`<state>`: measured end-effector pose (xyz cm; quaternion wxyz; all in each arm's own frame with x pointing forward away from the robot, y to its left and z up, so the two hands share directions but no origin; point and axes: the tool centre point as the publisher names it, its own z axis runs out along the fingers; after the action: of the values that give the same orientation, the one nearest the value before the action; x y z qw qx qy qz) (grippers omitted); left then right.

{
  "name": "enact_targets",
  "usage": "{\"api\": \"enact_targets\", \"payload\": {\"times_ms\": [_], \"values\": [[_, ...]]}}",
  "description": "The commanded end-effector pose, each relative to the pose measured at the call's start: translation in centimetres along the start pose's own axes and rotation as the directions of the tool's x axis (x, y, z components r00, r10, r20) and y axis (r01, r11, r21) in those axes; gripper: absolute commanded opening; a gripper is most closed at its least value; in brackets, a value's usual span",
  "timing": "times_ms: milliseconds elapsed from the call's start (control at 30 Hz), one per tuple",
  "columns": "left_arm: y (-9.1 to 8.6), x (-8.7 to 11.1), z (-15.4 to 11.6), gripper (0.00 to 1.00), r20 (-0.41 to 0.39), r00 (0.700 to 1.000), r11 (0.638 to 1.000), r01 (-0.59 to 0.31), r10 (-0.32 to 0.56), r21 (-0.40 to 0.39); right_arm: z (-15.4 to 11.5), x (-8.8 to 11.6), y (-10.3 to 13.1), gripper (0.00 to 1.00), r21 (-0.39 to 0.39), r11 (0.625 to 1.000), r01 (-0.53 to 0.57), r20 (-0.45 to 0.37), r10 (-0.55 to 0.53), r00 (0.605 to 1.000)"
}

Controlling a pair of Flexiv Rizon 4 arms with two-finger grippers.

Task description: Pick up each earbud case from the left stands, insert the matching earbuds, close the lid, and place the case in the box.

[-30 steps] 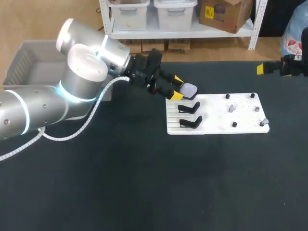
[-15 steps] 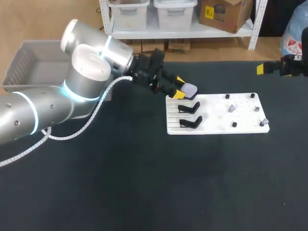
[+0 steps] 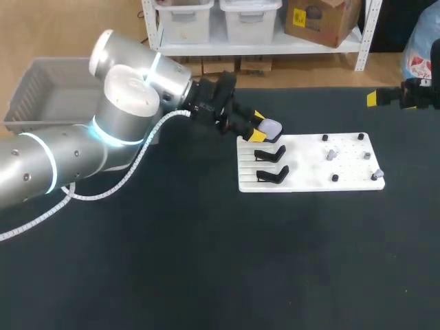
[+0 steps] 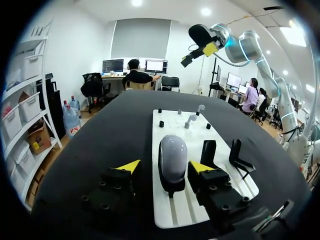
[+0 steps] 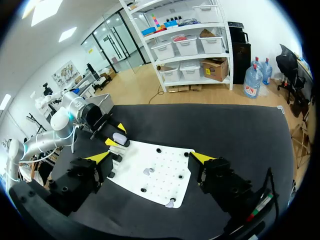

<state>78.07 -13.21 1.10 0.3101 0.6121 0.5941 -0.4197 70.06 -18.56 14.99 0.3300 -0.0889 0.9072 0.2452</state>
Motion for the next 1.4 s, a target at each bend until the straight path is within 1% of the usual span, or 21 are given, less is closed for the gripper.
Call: {"api": "enact_targets", "payload": {"times_ms": [33, 167, 400, 600, 633, 700, 733, 767, 800, 1033, 1133, 1300, 1400], "values": [[-0.5, 0.0, -0.1, 0.53, 0.000, 1.000, 1.000, -0.003, 0.003, -0.011, 0.0, 0.0, 0.0, 1.00, -0.001, 1.000, 0.001, 0.000, -0.001, 1.000], [-0.5, 0.0, -0.1, 0.49, 0.001, 1.000, 1.000, -0.005, 0.005, -0.013, 0.0, 0.0, 0.0, 1.00, -0.001, 1.000, 0.001, 0.000, -0.001, 1.000], [-0.6, -0.2, 0.1, 0.51, 0.001, 1.000, 1.000, -0.011, 0.011, -0.009, 0.0, 0.0, 0.0, 1.00, -0.001, 1.000, 0.001, 0.000, -0.001, 1.000], [-0.7, -0.4, 0.2, 0.48, -0.002, 1.000, 1.000, -0.013, 0.013, -0.008, 0.0, 0.0, 0.0, 1.00, -0.001, 1.000, 0.001, 0.000, -0.001, 1.000], [-0.7, -0.4, 0.2, 0.45, -0.002, 1.000, 1.000, -0.013, 0.013, -0.008, 0.0, 0.0, 0.0, 1.00, -0.001, 1.000, 0.001, 0.000, -0.001, 1.000], [-0.7, -0.4, 0.2, 0.29, -0.004, 1.000, 1.000, -0.015, 0.015, -0.008, 0.0, 0.0, 0.0, 1.00, -0.001, 1.000, 0.001, 0.000, -0.001, 1.000], [-0.7, -0.4, 0.3, 0.18, -0.004, 1.000, 1.000, -0.015, 0.015, -0.007, 0.0, 0.0, 0.0, 1.00, -0.001, 1.000, 0.001, 0.000, -0.001, 1.000], [-0.7, -0.5, 0.2, 0.03, -0.004, 1.000, 1.000, -0.016, 0.016, -0.008, 0.0, 0.0, 0.0, 1.00, -0.001, 1.000, 0.001, 0.000, -0.001, 1.000], [-0.7, -0.6, 0.2, 0.00, -0.004, 1.000, 1.000, -0.018, 0.018, -0.008, 0.0, 0.0, 0.0, 1.00, -0.001, 1.000, 0.001, 0.000, -0.001, 1.000], [-1.6, -1.2, -0.4, 0.00, 0.011, 0.999, 0.999, -0.035, 0.035, -0.008, 0.0, 0.0, 0.0, 1.00, -0.001, 1.000, 0.001, 0.000, -0.001, 1.000], [-2.3, -2.0, -1.2, 0.00, 0.050, 0.997, 0.999, -0.051, 0.052, -0.015, 0.0, 0.0, 0.0, 1.00, -0.001, 1.000, 0.001, 0.000, -0.001, 1.000], [-3.6, -3.6, -2.8, 0.00, 0.155, 0.985, 0.997, -0.069, 0.072, -0.028, 0.0, 0.0, 0.0, 1.00, -0.001, 1.000, 0.001, 0.000, -0.001, 1.000], [-4.5, -4.7, -3.5, 0.00, 0.233, 0.969, 0.996, -0.080, 0.085, -0.030, 0.0, 0.0, 0.0, 1.00, -0.001, 1.000, 0.001, 0.000, -0.001, 1.000]]}}
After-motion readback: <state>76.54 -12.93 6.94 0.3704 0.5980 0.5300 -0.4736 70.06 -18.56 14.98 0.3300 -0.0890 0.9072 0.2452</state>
